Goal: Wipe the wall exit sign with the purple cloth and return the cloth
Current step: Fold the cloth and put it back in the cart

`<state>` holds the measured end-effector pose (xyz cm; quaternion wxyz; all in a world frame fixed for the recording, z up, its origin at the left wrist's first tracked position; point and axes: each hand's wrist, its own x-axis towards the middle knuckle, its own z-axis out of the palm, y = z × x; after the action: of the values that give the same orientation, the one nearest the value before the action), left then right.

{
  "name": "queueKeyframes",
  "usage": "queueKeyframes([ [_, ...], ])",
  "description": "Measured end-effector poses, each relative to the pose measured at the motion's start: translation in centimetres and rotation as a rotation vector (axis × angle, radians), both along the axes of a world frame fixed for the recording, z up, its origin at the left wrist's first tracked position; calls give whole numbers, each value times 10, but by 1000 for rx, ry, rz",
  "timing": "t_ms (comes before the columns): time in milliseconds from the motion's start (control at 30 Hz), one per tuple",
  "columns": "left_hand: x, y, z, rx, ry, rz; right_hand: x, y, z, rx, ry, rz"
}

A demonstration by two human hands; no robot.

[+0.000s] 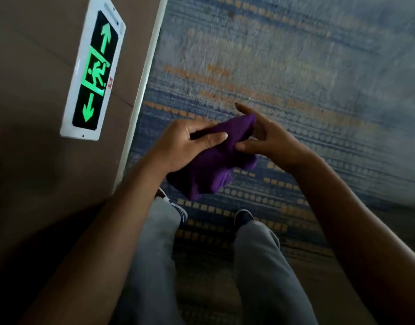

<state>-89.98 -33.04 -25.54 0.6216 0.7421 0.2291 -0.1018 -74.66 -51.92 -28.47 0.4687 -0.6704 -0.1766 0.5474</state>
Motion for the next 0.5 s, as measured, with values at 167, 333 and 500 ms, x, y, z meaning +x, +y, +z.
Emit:
queueKeyframes([
  [167,33,-15,123,-112,51,8,18,-22,120,146,196,6],
  [333,73,-43,252,-100,56,42,54,-62,254,248,-53,-135],
  [500,124,-73,348,-190,-101,208,102,-93,355,347,-235,-330],
])
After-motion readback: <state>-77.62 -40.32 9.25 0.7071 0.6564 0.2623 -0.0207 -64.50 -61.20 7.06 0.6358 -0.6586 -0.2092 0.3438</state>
